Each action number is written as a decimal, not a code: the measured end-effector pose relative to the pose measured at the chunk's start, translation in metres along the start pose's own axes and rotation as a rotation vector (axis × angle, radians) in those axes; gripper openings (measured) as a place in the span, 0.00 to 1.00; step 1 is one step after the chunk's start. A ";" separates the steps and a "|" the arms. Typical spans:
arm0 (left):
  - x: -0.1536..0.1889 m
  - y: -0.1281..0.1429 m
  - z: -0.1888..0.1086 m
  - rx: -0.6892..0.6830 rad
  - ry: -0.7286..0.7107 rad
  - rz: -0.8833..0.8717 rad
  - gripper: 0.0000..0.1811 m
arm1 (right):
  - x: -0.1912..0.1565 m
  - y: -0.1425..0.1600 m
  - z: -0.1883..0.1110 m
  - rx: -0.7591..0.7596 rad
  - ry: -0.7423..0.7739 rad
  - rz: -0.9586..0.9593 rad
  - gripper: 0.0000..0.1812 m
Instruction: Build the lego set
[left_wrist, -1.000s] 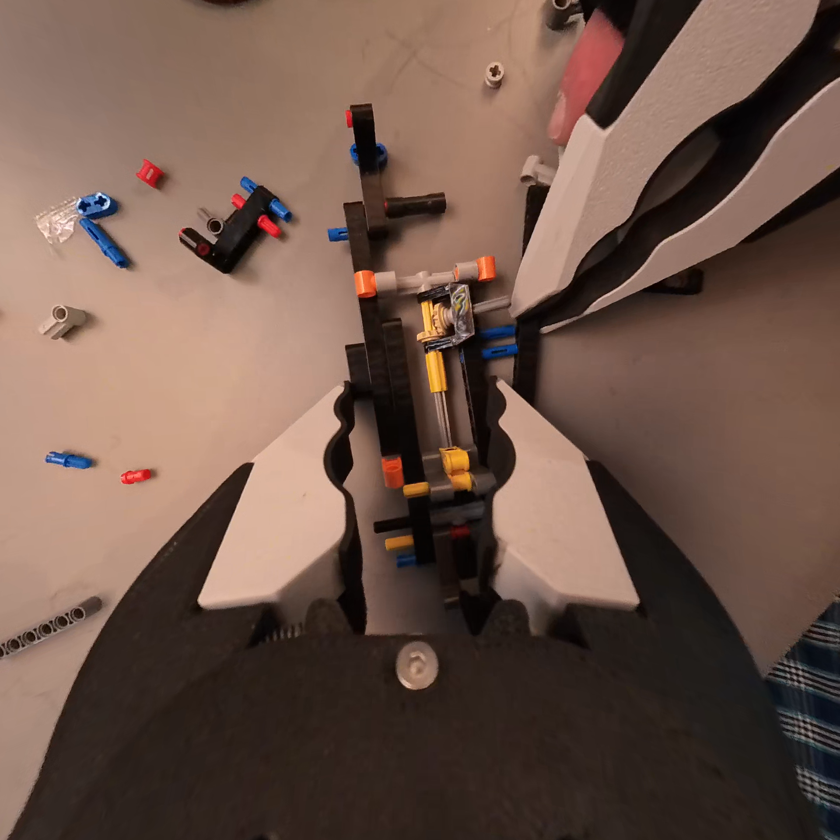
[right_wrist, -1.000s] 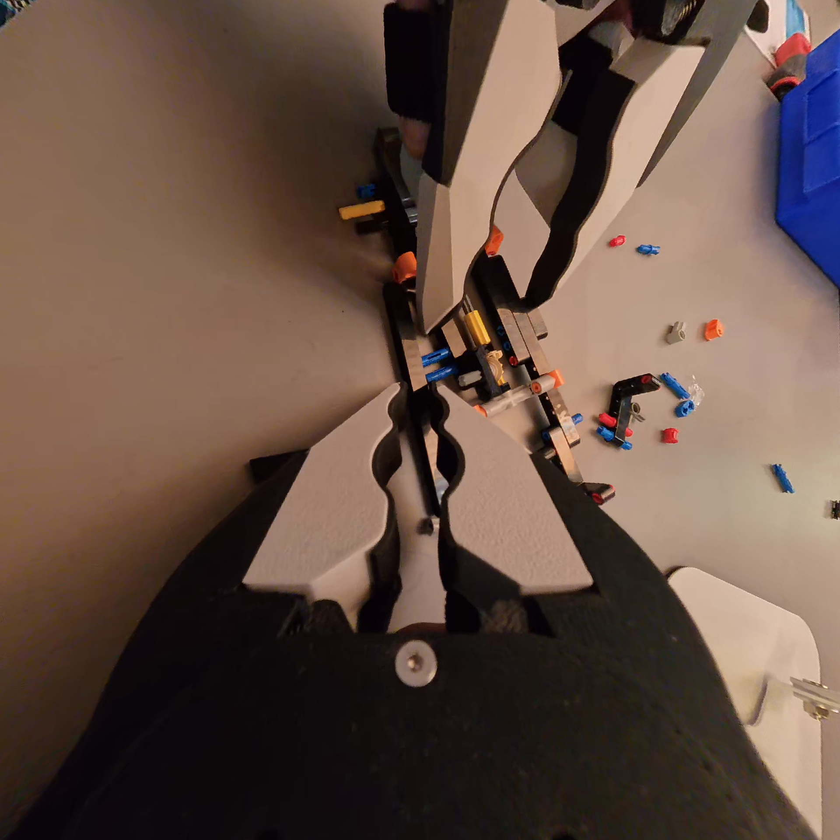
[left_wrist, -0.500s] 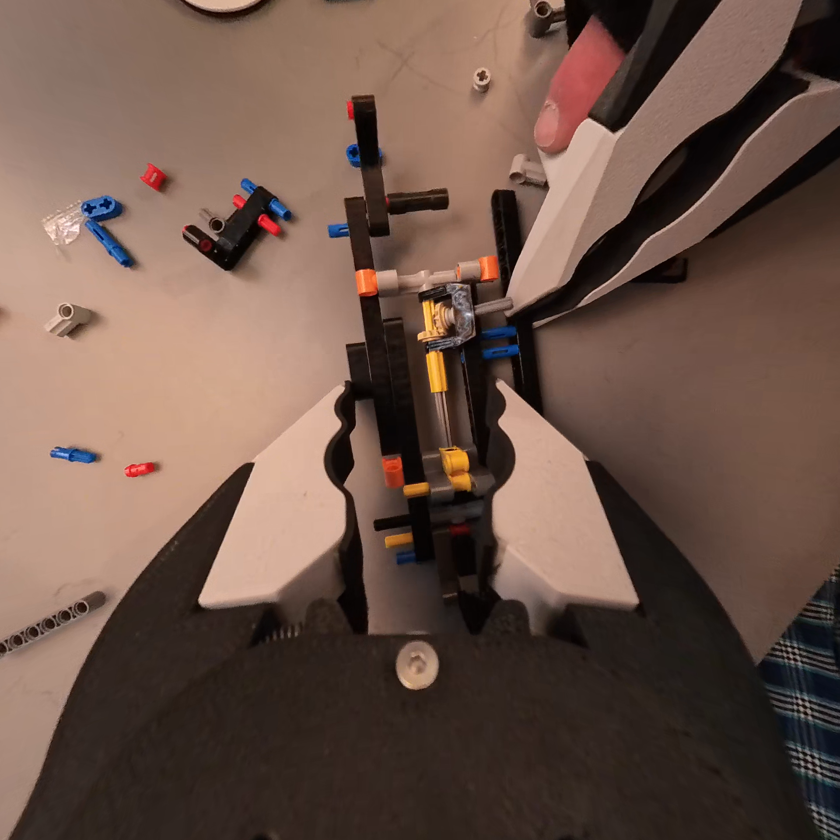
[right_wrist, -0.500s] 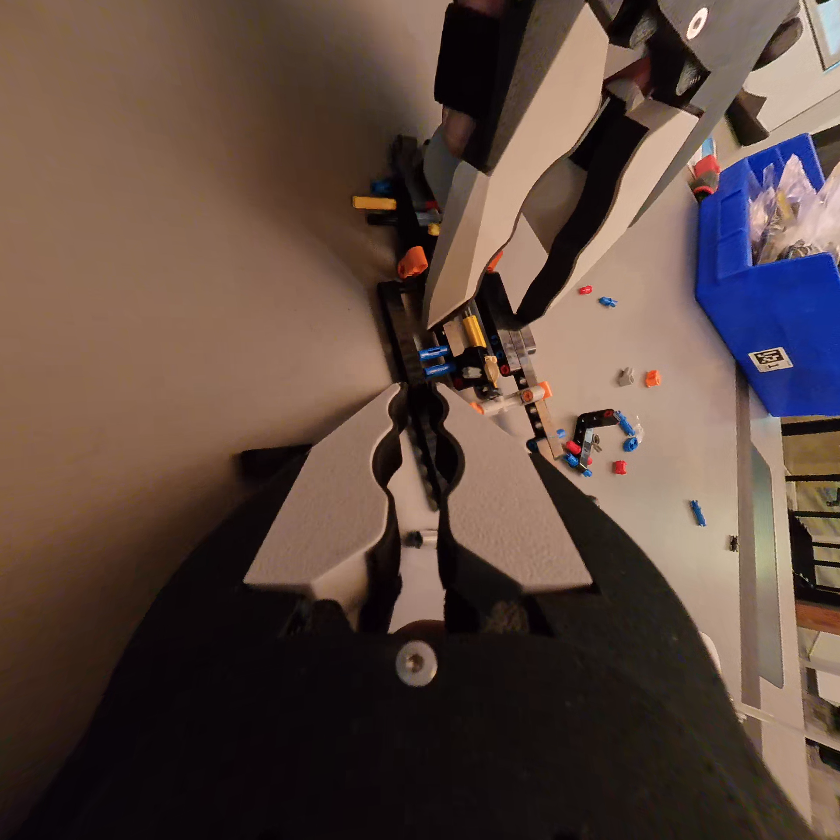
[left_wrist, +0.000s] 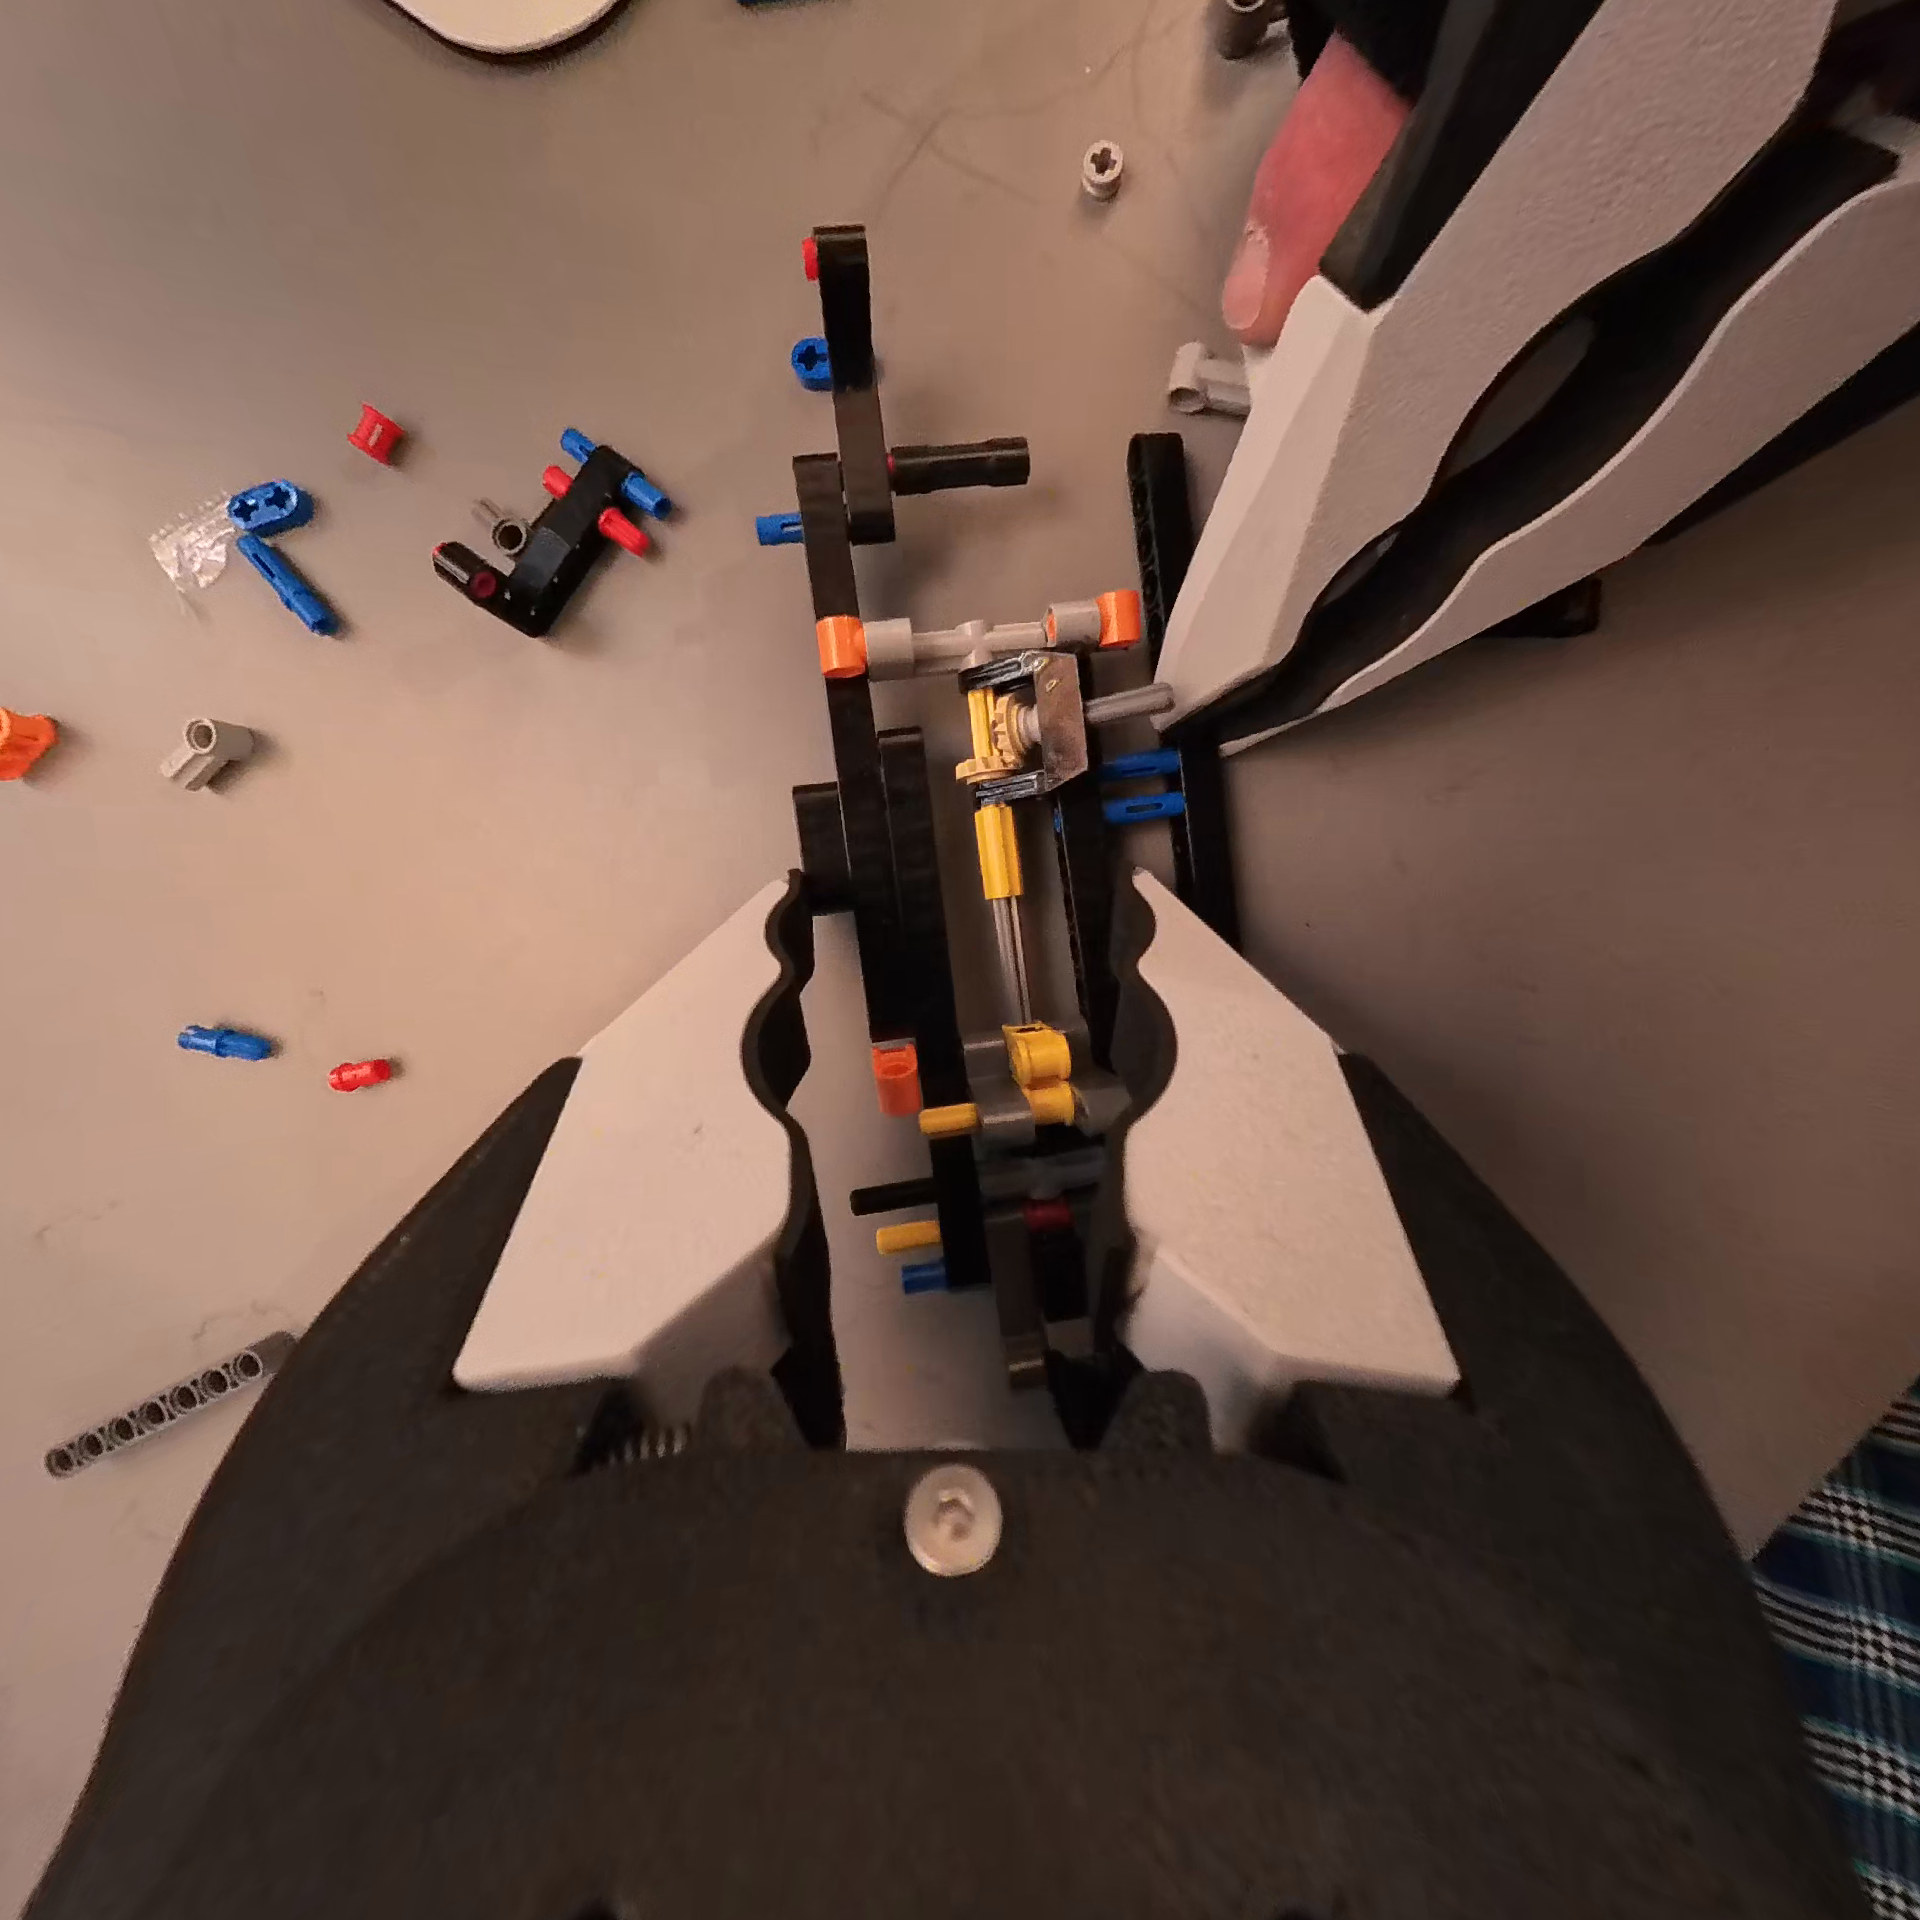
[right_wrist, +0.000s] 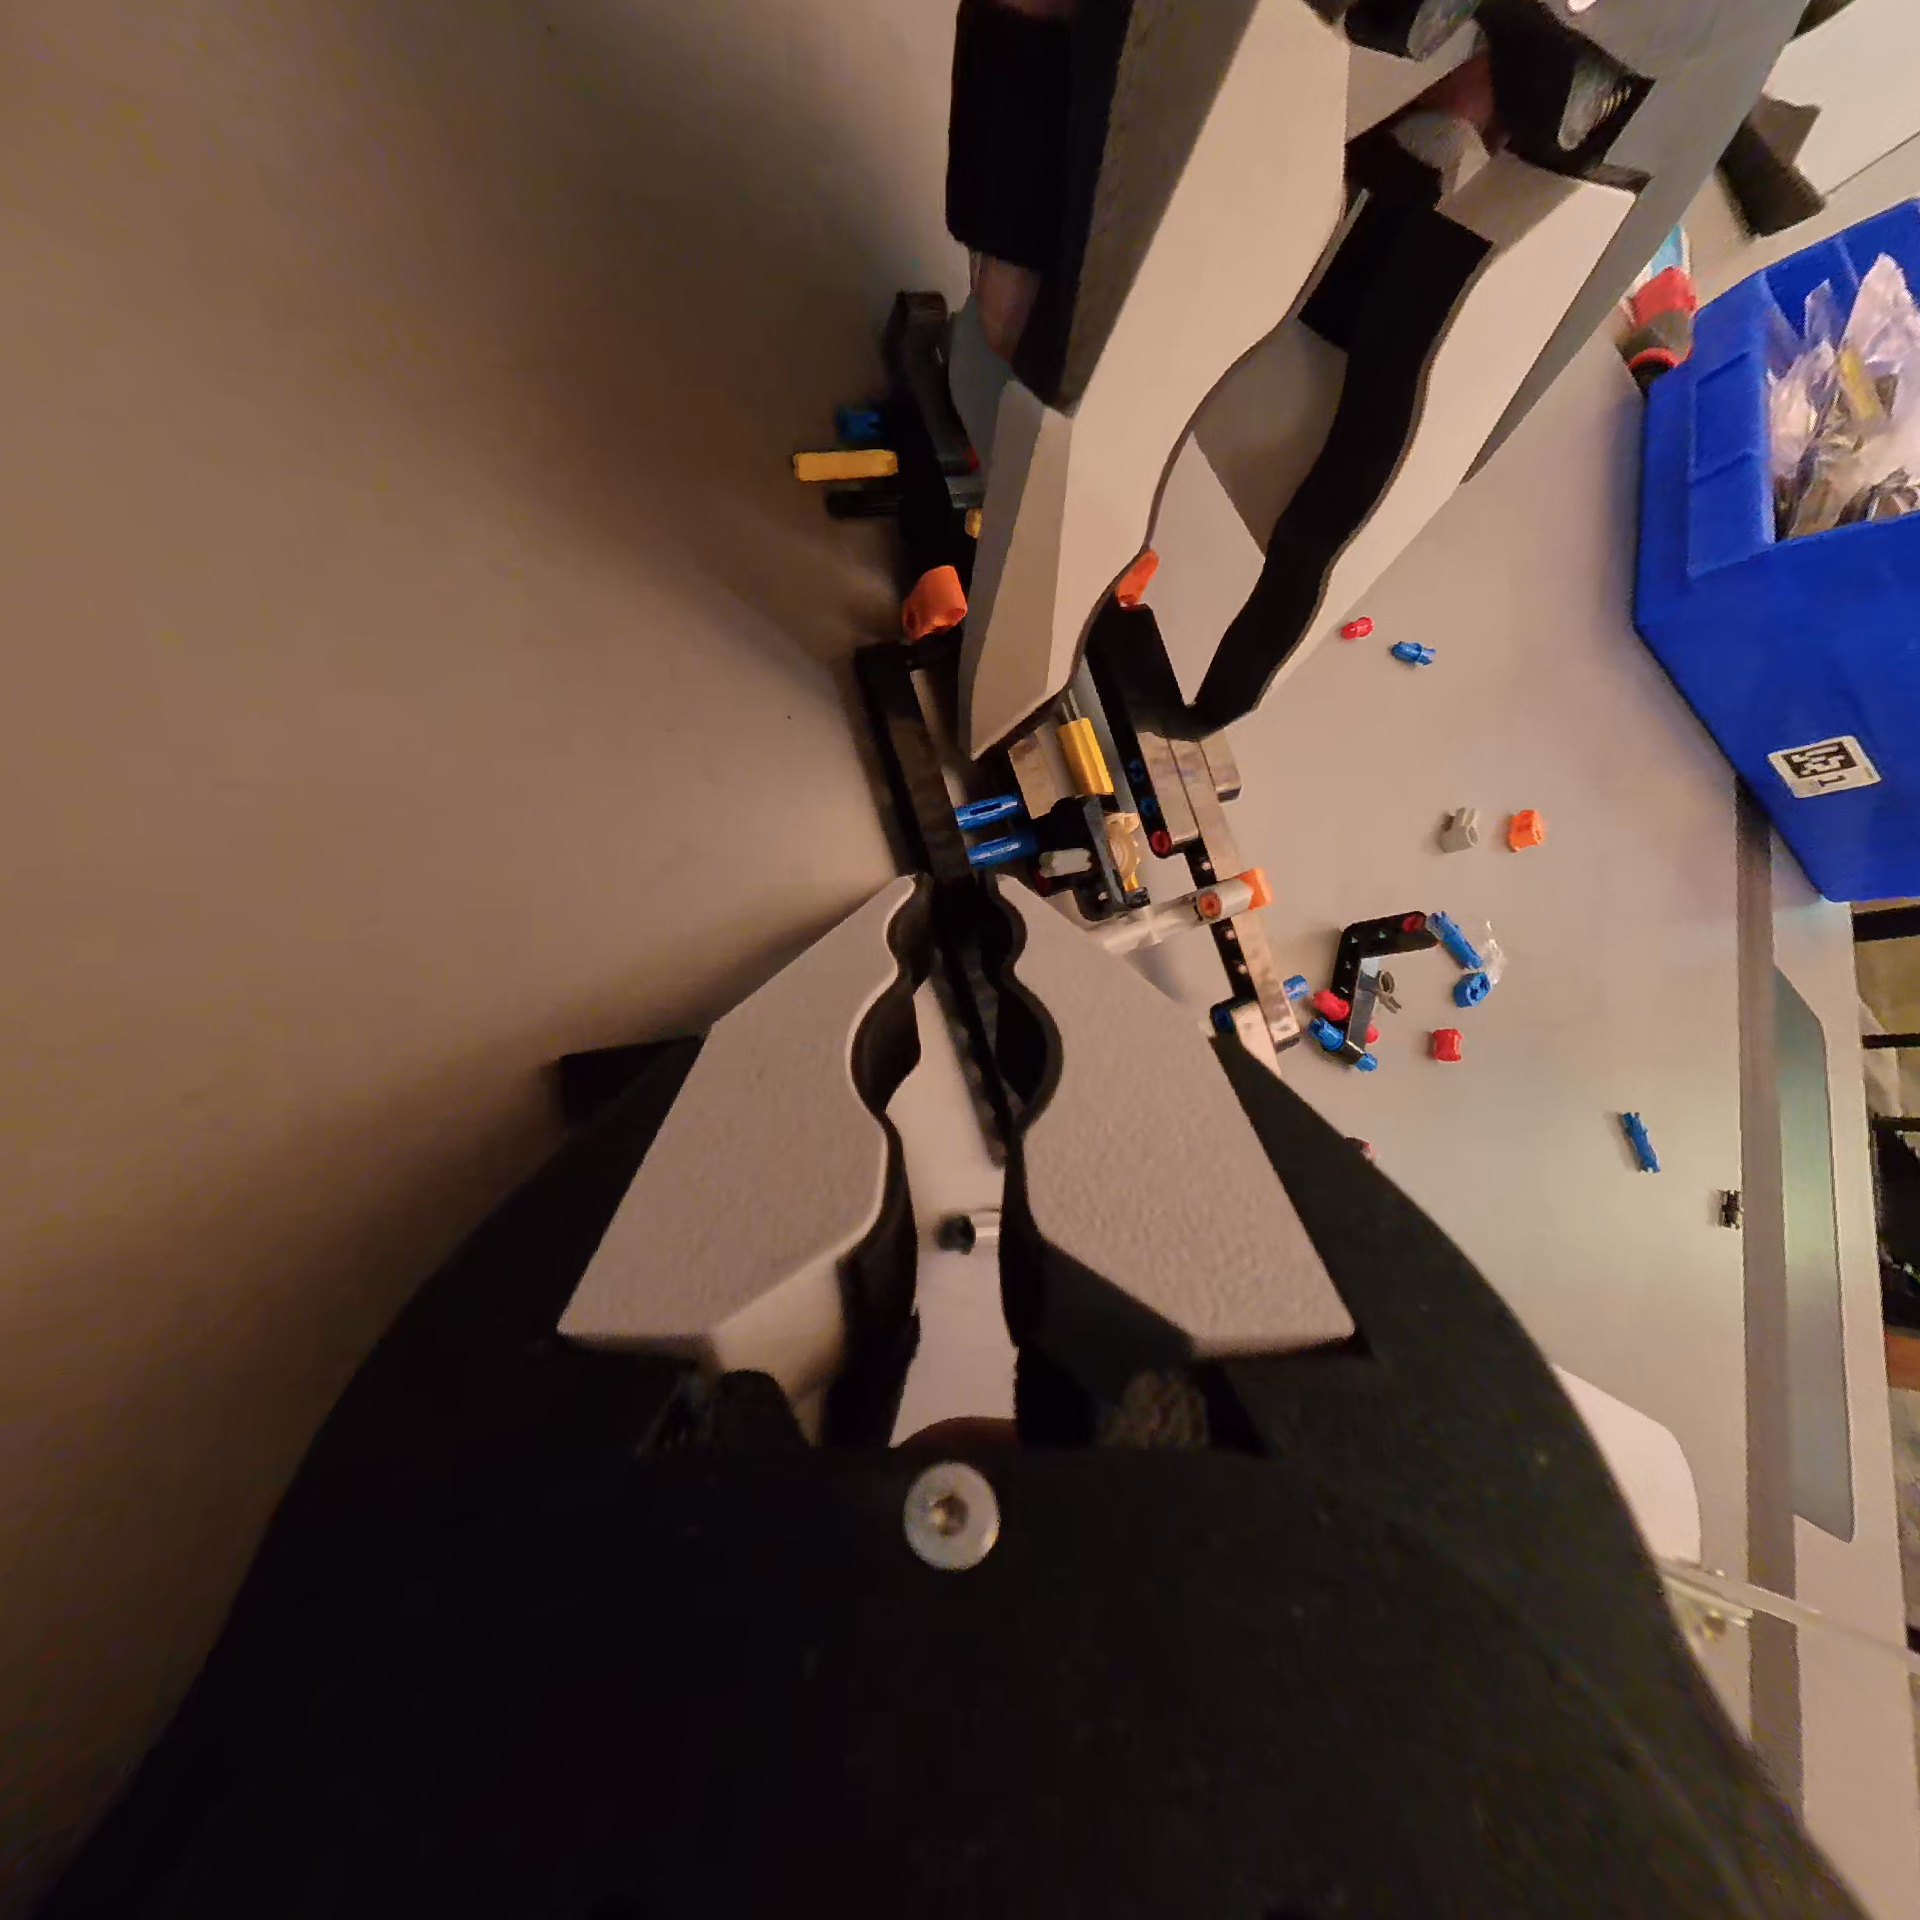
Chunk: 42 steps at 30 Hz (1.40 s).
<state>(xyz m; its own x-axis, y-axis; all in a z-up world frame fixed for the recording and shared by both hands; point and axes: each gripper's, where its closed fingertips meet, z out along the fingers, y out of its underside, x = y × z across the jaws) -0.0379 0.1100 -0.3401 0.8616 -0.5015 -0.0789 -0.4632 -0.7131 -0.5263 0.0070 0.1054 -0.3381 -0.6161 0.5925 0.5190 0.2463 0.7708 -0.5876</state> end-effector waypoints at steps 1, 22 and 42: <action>0.000 0.000 0.000 -0.003 -0.005 0.005 0.31 | 0.000 0.000 0.000 -0.002 -0.003 0.010 0.03; -0.003 0.002 0.000 -0.041 -0.047 -0.008 0.30 | 0.003 0.000 0.003 -0.044 -0.017 0.115 0.03; -0.002 0.002 0.001 -0.045 -0.049 -0.024 0.30 | 0.004 0.001 0.002 -0.073 -0.022 0.144 0.03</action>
<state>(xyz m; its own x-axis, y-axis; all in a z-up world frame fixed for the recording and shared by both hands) -0.0402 0.1099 -0.3415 0.8814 -0.4596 -0.1088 -0.4498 -0.7467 -0.4901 0.0034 0.1074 -0.3378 -0.5868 0.6934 0.4181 0.3865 0.6936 -0.6079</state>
